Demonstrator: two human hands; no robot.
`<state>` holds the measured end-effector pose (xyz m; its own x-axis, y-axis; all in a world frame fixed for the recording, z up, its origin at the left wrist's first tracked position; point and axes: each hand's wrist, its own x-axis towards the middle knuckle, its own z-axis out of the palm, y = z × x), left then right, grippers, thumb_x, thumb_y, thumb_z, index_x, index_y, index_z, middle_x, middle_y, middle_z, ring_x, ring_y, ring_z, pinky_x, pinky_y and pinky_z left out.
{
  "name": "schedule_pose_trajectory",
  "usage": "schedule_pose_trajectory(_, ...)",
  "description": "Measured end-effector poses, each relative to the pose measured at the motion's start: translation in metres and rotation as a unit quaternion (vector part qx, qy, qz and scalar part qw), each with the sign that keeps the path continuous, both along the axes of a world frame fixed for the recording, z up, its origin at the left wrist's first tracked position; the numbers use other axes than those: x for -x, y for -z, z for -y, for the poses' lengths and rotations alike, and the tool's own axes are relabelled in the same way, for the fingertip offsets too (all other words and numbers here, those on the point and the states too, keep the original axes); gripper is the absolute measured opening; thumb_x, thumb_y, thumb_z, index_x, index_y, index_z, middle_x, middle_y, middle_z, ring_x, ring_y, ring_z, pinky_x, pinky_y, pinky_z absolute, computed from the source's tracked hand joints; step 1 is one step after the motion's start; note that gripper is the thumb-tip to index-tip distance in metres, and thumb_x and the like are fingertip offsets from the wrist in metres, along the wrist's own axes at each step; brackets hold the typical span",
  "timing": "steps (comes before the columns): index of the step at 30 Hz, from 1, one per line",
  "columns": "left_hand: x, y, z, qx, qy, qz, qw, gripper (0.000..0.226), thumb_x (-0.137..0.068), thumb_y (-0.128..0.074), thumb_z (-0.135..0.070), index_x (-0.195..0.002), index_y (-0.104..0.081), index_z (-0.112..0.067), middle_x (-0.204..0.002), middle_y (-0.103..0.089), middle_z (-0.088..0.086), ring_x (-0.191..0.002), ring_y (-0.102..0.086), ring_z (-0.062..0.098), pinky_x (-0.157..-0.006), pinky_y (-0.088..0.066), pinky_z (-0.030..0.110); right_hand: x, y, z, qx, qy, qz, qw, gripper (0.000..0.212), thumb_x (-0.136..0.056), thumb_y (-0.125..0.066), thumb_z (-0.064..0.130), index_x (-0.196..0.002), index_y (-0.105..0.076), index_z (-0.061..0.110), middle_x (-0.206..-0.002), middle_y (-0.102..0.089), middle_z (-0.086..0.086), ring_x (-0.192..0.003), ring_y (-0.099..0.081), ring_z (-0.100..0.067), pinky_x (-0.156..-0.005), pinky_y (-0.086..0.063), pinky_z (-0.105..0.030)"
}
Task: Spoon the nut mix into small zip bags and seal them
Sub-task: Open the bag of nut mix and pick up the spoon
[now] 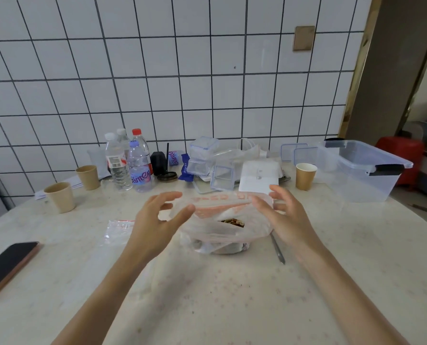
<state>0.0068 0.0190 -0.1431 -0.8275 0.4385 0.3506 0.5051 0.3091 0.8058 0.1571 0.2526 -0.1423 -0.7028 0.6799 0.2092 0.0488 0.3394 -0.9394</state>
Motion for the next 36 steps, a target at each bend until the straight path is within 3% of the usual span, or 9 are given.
schedule_pose_trajectory(7,0.011,-0.011,-0.007,0.100,0.039,-0.059,0.992,0.024,-0.095,-0.069,-0.043,-0.117,-0.075,-0.033,-0.108,-0.071,-0.021,-0.101,-0.062,0.002,-0.080,-0.041,0.014,0.016,-0.003,-0.009,-0.191,-0.054,0.031,0.980,0.018,-0.100,-0.067,0.024,-0.112,-0.076,0.014,-0.109,-0.075,0.007,-0.102,-0.066,-0.013,-0.081,-0.044,-0.015)
schedule_pose_trajectory(11,0.016,-0.005,-0.013,0.053,0.039,0.055,0.996,0.021,-0.101,-0.063,-0.039,-0.097,-0.081,-0.030,-0.091,-0.077,-0.013,-0.090,-0.066,0.004,-0.077,-0.045,0.017,0.022,0.002,-0.004,-0.124,-0.060,0.025,0.990,0.023,-0.104,-0.058,0.015,-0.091,-0.076,0.006,-0.093,-0.078,0.000,-0.099,-0.069,-0.023,-0.087,-0.050,-0.032)
schedule_pose_trajectory(17,0.018,0.012,-0.028,-0.022,0.007,0.275,0.961,0.030,-0.102,-0.062,-0.036,-0.091,-0.081,-0.015,-0.088,-0.078,0.001,-0.084,-0.069,0.019,-0.082,-0.054,0.029,0.048,0.018,0.012,0.090,-0.013,0.032,0.995,0.029,-0.107,-0.047,0.023,-0.093,-0.071,0.014,-0.101,-0.073,0.004,-0.096,-0.065,-0.014,-0.074,-0.046,-0.016)
schedule_pose_trajectory(21,0.016,0.018,-0.032,-0.130,0.022,0.405,0.905,0.025,-0.099,-0.067,-0.026,-0.112,-0.076,-0.007,-0.106,-0.079,0.012,-0.100,-0.073,0.028,-0.099,-0.057,0.046,0.057,0.025,0.013,0.224,0.016,0.052,0.973,0.026,-0.101,-0.058,0.025,-0.109,-0.077,0.010,-0.118,-0.073,-0.015,-0.118,-0.064,-0.034,-0.107,-0.050,-0.042)
schedule_pose_trajectory(24,0.018,0.022,-0.024,-0.087,-0.004,0.336,0.938,0.034,-0.094,-0.069,-0.049,-0.109,-0.075,-0.018,-0.105,-0.077,0.002,-0.102,-0.070,0.022,-0.091,-0.057,0.039,0.050,0.021,0.008,0.214,-0.014,0.046,0.976,0.025,-0.099,-0.063,0.025,-0.106,-0.075,0.004,-0.117,-0.075,-0.017,-0.107,-0.068,-0.029,-0.100,-0.051,-0.037)
schedule_pose_trajectory(26,0.017,0.017,-0.011,-0.041,-0.022,0.254,0.966,0.048,-0.086,-0.065,-0.070,-0.105,-0.070,-0.026,-0.104,-0.073,-0.006,-0.098,-0.068,0.013,-0.077,-0.054,0.032,0.037,0.014,0.003,0.150,-0.026,0.060,0.987,0.036,-0.095,-0.066,0.043,-0.098,-0.069,0.007,-0.108,-0.074,-0.005,-0.096,-0.067,-0.025,-0.088,-0.050,-0.035)
schedule_pose_trajectory(30,0.019,0.010,0.008,0.147,-0.085,0.087,0.982,0.080,-0.072,-0.045,-0.097,-0.101,-0.061,-0.024,-0.100,-0.064,-0.007,-0.094,-0.061,0.013,-0.081,-0.049,0.038,0.011,-0.004,0.001,-0.045,0.035,0.175,0.983,0.066,-0.083,-0.054,0.080,-0.089,-0.058,0.014,-0.090,-0.060,0.006,-0.087,-0.062,-0.020,-0.071,-0.043,-0.033)
schedule_pose_trajectory(33,0.015,0.001,0.001,0.192,-0.054,0.127,0.972,0.092,-0.062,-0.036,-0.098,-0.092,-0.068,-0.017,-0.089,-0.072,0.003,-0.086,-0.067,0.020,-0.078,-0.052,0.038,0.006,-0.016,0.011,-0.098,0.030,0.229,0.968,0.075,-0.078,-0.045,0.090,-0.053,-0.040,0.020,-0.057,-0.046,0.005,-0.059,-0.053,-0.019,-0.056,-0.035,-0.032)
schedule_pose_trajectory(36,0.010,0.000,-0.007,0.158,-0.036,0.195,0.967,0.090,-0.065,-0.042,-0.094,-0.088,-0.073,-0.013,-0.080,-0.077,0.002,-0.075,-0.071,0.017,-0.063,-0.049,0.029,0.011,-0.019,0.023,-0.115,-0.003,0.260,0.959,0.068,-0.078,-0.059,0.083,-0.053,-0.039,0.023,-0.055,-0.044,0.007,-0.054,-0.046,-0.012,-0.052,-0.032,-0.028)
